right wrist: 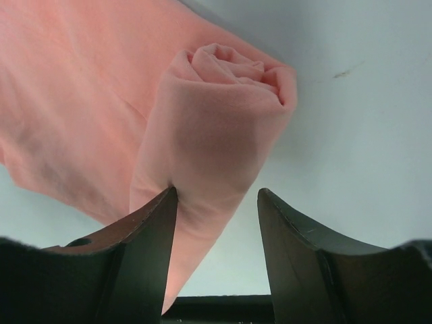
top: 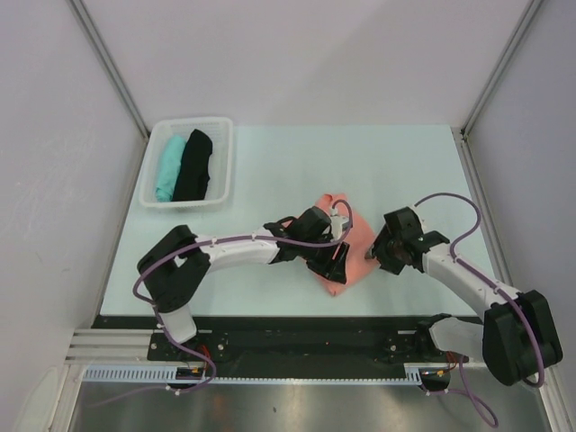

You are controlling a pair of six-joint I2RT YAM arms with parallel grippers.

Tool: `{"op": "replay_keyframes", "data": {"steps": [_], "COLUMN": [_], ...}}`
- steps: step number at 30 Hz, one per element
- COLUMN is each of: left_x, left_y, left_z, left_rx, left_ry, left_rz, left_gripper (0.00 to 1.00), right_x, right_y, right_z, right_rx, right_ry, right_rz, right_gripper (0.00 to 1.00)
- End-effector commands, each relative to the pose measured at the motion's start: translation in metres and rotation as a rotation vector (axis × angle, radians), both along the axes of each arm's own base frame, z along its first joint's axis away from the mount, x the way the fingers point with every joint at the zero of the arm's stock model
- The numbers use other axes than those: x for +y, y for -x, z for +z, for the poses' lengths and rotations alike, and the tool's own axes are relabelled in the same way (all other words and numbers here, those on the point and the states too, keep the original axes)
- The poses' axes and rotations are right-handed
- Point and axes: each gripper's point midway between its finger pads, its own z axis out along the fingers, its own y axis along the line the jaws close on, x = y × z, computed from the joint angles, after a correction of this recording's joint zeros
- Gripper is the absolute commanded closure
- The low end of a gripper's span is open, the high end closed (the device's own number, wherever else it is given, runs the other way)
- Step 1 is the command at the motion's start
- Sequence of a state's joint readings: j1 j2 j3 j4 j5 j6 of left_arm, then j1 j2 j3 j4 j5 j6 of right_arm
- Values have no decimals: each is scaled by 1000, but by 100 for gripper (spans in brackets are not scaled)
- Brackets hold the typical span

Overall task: Roll the t-shirts
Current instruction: Roll the T-shirt to the center of the board.

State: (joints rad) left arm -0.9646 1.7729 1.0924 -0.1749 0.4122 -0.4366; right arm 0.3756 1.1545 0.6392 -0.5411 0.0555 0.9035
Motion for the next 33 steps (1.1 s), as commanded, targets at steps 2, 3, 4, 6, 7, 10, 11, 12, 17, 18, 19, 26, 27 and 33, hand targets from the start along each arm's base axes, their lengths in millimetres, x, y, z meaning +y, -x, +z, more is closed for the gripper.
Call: {"op": "replay_keyframes", "data": {"steps": [2, 3, 4, 6, 7, 10, 11, 12, 17, 18, 19, 26, 27, 33], "left_x": [9, 10, 13, 12, 13, 8, 9, 4, -10, -14, -16, -20, -17, -2], "left_y": [-33, -35, -38, -37, -36, -32, -37, -32, -26, -26, -25, -27, -29, -40], "left_z": [56, 60, 59, 65, 66, 68, 68, 66, 47, 46, 32, -2, -5, -19], "left_rx": [-212, -228, -246, -291, -306, -388, -429, -454, -569, -601, -602, -686, -697, -776], "left_ry": [6, 6, -16, -27, -42, -78, -101, -115, -200, -219, -255, -405, -432, -542], "left_rz": [61, 64, 77, 68, 66, 53, 66, 55, 7, 12, -3, -16, -10, 34], "left_gripper": [38, 38, 38, 37, 37, 36, 36, 34, 33, 32, 32, 33, 34, 49], "right_x": [9, 13, 14, 16, 18, 21, 22, 22, 23, 23, 23, 21, 21, 17], "right_y": [-30, -34, -36, -39, -42, -46, -47, -46, -47, -46, -46, -43, -43, -43], "right_z": [12, 14, 14, 8, 9, 5, 5, 0, -4, -5, -5, -5, -5, 2], "right_rx": [-50, -55, -53, -29, -28, -2, -1, 19, 42, 47, 49, 57, 58, 46], "right_ry": [26, 28, 32, 45, 45, 59, 60, 67, 74, 77, 77, 81, 82, 81], "right_rz": [17, 24, 28, 37, 44, 56, 57, 61, 63, 68, 65, 63, 65, 55], "right_gripper": [43, 43, 43, 43, 43, 43, 43, 43, 43, 43, 43, 43, 43, 42]}}
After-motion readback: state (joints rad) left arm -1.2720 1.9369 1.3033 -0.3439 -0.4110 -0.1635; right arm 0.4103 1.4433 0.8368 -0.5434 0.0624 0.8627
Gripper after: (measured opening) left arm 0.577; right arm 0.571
